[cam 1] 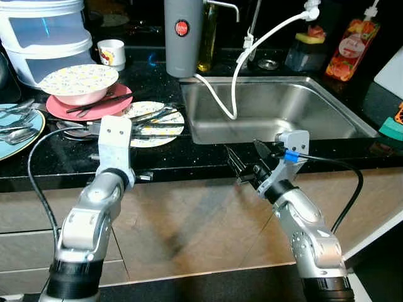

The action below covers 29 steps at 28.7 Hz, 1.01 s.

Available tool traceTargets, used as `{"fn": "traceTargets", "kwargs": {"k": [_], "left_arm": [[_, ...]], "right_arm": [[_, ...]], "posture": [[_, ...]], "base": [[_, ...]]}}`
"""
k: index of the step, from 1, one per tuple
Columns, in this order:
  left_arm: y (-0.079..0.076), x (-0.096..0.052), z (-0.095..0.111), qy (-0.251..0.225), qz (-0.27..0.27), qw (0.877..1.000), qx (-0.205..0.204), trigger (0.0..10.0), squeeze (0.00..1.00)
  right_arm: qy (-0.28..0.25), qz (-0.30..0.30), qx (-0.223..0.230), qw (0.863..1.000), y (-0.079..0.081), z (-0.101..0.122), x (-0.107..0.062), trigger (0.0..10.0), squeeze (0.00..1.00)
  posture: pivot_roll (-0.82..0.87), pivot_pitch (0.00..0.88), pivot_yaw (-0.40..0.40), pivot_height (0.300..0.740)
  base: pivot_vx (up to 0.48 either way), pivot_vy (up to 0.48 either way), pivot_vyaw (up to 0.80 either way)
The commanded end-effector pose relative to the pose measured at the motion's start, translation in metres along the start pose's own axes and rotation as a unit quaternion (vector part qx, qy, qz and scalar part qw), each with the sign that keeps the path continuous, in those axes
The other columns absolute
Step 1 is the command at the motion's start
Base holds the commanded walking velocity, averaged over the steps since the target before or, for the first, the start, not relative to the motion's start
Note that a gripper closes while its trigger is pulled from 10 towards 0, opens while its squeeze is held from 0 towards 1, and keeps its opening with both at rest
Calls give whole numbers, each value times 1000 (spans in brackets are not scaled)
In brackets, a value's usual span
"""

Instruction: Kitchen organization

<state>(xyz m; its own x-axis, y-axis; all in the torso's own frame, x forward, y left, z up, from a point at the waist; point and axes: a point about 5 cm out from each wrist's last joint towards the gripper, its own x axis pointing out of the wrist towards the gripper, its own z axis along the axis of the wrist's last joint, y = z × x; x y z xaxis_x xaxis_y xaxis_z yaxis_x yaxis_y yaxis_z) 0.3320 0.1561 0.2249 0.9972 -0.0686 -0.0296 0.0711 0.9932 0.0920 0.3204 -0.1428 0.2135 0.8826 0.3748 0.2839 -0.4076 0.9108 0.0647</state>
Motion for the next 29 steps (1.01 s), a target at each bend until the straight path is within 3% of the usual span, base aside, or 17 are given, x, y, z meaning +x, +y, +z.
{"fn": "traceTargets", "kwargs": {"k": [1, 15, 23, 29], "left_arm": [[8, 9, -7, 14, 9, 1000, 13, 10000, 0], [12, 42, -7, -4, 20, 1000, 13, 10000, 0], [8, 39, 0, -27, 9, 999, 18, 10000, 0], [4, 27, 7, -48, 11, 999, 15, 10000, 0]], "right_arm": [[11, -2, 1, 1000, -1, -4, -2, 10000, 0], [11, -2, 0, 1000, -1, -5, -1, 10000, 0], [12, 0, 2, 1000, 1, -5, -3, 10000, 0], [13, 2, 4, 1000, 3, -6, -5, 10000, 0]], "posture": [[-51, 126, -38, 740], [-60, 122, -36, 740], [-57, 125, -34, 740], [-53, 122, -33, 740]], "base": [[0, 0, 0], [0, 0, 0], [0, 0, 0], [0, 0, 0]]}}
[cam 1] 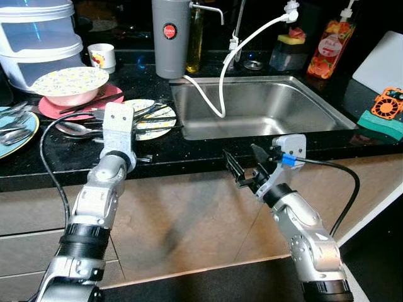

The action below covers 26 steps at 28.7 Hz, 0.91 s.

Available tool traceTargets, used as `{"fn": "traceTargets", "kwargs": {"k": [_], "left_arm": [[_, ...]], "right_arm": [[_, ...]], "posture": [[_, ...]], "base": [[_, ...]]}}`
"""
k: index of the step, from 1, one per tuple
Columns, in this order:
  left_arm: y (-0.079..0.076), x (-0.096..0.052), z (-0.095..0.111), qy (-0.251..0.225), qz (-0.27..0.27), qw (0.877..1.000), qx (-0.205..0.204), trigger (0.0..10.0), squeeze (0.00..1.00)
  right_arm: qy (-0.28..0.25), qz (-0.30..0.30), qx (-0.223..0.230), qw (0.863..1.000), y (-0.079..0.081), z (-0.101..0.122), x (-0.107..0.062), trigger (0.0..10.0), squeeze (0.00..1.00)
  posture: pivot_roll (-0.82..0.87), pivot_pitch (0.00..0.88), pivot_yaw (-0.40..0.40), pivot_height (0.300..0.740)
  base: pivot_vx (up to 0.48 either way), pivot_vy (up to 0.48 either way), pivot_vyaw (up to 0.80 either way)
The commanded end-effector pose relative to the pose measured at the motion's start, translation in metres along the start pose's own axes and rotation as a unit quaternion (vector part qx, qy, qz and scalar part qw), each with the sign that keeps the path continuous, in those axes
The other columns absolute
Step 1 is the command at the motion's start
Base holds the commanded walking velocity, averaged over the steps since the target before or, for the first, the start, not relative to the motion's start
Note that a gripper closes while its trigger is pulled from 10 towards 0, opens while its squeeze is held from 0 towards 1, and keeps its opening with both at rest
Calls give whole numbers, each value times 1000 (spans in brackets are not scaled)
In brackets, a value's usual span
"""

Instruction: Kitchen organization

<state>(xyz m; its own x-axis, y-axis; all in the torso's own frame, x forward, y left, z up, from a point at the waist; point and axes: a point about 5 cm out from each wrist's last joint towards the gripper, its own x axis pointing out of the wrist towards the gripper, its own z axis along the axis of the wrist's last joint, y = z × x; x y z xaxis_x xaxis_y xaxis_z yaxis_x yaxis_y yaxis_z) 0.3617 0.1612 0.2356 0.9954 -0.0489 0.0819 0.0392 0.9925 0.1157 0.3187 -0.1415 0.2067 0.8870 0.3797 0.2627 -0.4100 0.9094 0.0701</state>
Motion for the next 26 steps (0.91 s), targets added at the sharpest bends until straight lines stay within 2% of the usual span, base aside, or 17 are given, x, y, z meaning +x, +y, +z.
{"fn": "traceTargets", "kwargs": {"k": [1, 2, 3, 5, 10, 13, 16, 22, 26], "left_arm": [[-5, -7, 2, -5, -5, 1000, -1, 10000, 0], [-5, -7, 2, -5, -5, 1000, -1, 10000, 0], [-9, -17, 17, -49, -14, 999, -18, 10000, 0], [-10, -21, 23, -65, -20, 997, -24, 10000, 0], [-19, -50, 39, -108, -61, 991, -45, 10000, 0], [-19, -63, 38, -105, -58, 991, -52, 10000, 0], [-12, -72, 23, -74, -32, 996, -33, 10000, 0], [0, -75, 26, -78, -1, 996, -39, 10000, 0], [2, -76, 27, -76, 7, 996, -40, 10000, 0]], "right_arm": [[2, 2, 1, 1000, 2, 0, -2, 10000, 0], [2, 2, 1, 1000, 2, 0, -2, 10000, 0], [1, 3, 3, 1000, 2, 0, -2, 10000, 0], [0, 3, 3, 1000, 2, 1, -2, 10000, 0], [-1, 5, 7, 1000, 3, 0, -4, 10000, 0], [-2, 6, 9, 1000, 3, 1, -4, 10000, 0], [-4, 7, 13, 1000, 7, 0, -1, 10000, 0], [-8, 2, 13, 1000, 8, 1, 4, 10000, 0], [-8, -6, 11, 1000, 6, 1, 6, 10000, 0]], "posture": [[-53, 120, -32, 740], [-53, 120, -32, 740], [-52, 119, -34, 740], [-49, 118, -34, 740], [-45, 114, -31, 740], [-40, 113, -33, 740], [-34, 114, -36, 740], [-28, 121, -38, 740], [-28, 122, -36, 740]], "base": [[0, 0, 0], [0, 0, 0], [0, 0, 0], [0, 0, 0], [0, 0, 0], [0, 0, 0], [0, 0, 0], [0, 0, 0], [0, 0, 0]]}}
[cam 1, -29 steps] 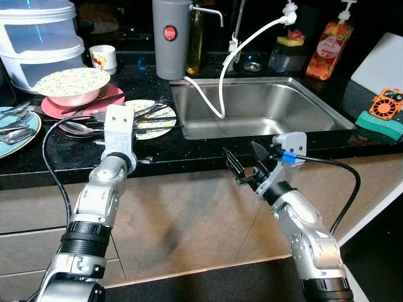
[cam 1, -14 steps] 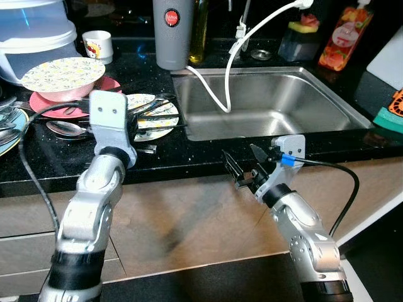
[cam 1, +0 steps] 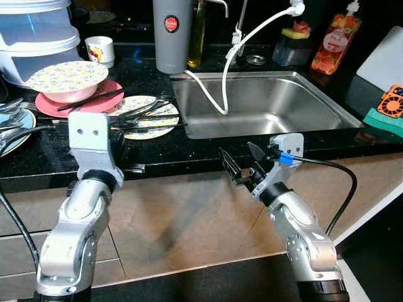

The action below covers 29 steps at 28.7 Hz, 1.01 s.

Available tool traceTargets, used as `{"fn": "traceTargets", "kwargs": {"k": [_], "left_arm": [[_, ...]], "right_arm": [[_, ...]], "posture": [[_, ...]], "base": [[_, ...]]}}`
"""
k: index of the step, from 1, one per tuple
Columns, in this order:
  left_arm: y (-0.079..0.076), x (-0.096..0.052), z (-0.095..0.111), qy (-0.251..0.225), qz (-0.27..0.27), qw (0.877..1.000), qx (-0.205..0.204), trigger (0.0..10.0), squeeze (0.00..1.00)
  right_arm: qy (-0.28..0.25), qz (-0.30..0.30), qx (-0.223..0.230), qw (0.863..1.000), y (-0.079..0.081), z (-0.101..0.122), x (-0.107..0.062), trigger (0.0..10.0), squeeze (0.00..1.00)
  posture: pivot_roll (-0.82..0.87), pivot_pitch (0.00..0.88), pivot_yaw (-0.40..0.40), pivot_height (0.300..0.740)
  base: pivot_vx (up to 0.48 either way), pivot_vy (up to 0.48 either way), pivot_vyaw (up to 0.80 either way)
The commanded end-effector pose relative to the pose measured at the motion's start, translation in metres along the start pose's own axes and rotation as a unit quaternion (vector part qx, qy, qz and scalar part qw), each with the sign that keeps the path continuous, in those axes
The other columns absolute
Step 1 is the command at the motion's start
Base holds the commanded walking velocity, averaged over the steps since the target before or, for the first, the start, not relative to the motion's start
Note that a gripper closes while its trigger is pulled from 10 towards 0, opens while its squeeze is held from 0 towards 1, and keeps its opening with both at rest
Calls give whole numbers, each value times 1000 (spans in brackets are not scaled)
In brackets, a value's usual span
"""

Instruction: Kitchen organization

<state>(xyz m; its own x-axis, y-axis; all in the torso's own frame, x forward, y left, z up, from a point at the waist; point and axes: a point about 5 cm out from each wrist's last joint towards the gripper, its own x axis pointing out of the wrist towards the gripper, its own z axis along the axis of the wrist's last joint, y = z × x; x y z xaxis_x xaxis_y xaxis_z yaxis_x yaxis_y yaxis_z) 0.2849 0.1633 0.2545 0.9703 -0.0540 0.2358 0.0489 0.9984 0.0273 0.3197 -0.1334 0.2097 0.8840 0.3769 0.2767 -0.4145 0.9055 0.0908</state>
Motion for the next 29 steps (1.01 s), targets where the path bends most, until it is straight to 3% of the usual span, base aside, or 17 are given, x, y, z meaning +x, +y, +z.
{"fn": "traceTargets", "kwargs": {"k": [1, 8, 16, 19, 22, 29], "left_arm": [[1, -1, 1, 3, 8, 1000, 4, 10000, 0], [-2, -2, 1, 3, 8, 1000, -4, 10000, 0], [-3, -1, 1, 6, 9, 1000, 3, 10000, 0], [-4, -1, 2, 5, 9, 1000, 3, 10000, 0], [-3, -1, 2, 4, 11, 1000, 4, 10000, 0], [-1, 1, 2, 7, 20, 999, 26, 10000, 0]], "right_arm": [[-1, -10, 0, 1000, -2, 0, 1, 10000, 0], [6, -21, -18, 1000, -4, 0, 2, 10000, 0], [3, -27, -36, 999, -5, 2, 5, 10000, 0], [-6, -32, -29, 999, -6, 3, 5, 10000, 0], [-9, -42, -8, 999, -8, 3, 4, 10000, 0], [-8, -41, -4, 999, -8, 2, 4, 10000, 0]], "posture": [[-30, 121, -34, 740], [-32, 123, -31, 740], [-31, 120, -30, 740], [-31, 120, -31, 740], [-30, 120, -32, 740], [-31, 120, -33, 740]], "base": [[0, 0, 0], [0, 0, 0], [0, 0, 727], [0, 0, 800], [0, 0, 0], [0, 0, 0]]}}
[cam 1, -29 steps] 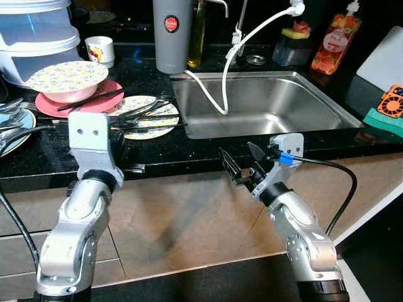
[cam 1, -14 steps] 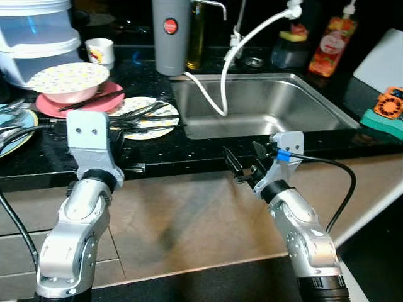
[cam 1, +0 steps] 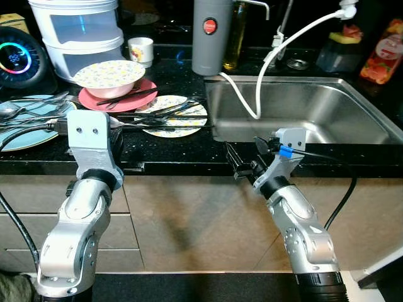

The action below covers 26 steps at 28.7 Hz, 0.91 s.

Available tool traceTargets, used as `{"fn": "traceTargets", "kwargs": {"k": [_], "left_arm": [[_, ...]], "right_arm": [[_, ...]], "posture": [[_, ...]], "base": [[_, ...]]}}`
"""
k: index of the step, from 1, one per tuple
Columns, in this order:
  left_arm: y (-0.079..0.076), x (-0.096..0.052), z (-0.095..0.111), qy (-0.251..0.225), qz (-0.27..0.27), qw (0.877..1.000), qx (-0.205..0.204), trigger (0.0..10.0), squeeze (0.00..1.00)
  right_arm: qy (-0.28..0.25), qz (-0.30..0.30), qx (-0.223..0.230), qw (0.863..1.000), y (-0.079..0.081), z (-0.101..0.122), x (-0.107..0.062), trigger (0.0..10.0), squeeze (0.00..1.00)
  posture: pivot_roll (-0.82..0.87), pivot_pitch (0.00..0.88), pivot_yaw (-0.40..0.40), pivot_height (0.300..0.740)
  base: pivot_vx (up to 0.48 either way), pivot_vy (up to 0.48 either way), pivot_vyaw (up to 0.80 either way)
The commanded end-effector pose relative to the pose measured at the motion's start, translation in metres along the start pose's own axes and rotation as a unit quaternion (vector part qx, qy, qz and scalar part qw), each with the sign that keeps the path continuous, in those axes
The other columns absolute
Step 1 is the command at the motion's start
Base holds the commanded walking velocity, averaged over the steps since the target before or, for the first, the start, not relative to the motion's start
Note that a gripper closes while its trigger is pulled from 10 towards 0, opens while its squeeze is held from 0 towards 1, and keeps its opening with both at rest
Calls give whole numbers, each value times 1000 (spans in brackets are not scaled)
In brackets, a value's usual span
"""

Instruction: Kitchen organization

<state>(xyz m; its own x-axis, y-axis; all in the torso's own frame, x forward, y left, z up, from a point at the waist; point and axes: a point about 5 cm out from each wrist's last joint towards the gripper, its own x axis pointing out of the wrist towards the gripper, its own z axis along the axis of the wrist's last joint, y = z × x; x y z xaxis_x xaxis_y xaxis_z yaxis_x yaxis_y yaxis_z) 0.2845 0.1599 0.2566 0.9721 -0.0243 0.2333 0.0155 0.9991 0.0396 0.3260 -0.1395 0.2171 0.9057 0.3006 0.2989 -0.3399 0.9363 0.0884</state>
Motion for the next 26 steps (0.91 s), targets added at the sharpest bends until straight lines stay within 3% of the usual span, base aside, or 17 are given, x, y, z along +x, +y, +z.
{"fn": "traceTargets", "kwargs": {"k": [1, 13, 17, 26], "left_arm": [[2, 1, 0, 6, 8, 1000, 15, 10000, 0], [4, 1, -2, 13, 19, 1000, 4, 10000, 0], [5, 1, -8, 37, 25, 998, -48, 10000, 0], [8, 0, -7, 33, 31, 999, -29, 10000, 0]], "right_arm": [[8, -3, 9, 1000, 0, -5, -2, 10000, 0], [9, -2, 10, 1000, 0, -5, -2, 10000, 0], [9, -2, 11, 1000, 0, -5, -2, 10000, 0], [10, 0, 11, 1000, 0, -6, -2, 10000, 0]], "posture": [[-32, 121, -34, 740], [-37, 124, -36, 740], [-38, 124, -37, 740], [-39, 125, -40, 740]], "base": [[0, 0, 0], [0, -440, 0], [0, 240, 0], [0, 373, 0]]}}
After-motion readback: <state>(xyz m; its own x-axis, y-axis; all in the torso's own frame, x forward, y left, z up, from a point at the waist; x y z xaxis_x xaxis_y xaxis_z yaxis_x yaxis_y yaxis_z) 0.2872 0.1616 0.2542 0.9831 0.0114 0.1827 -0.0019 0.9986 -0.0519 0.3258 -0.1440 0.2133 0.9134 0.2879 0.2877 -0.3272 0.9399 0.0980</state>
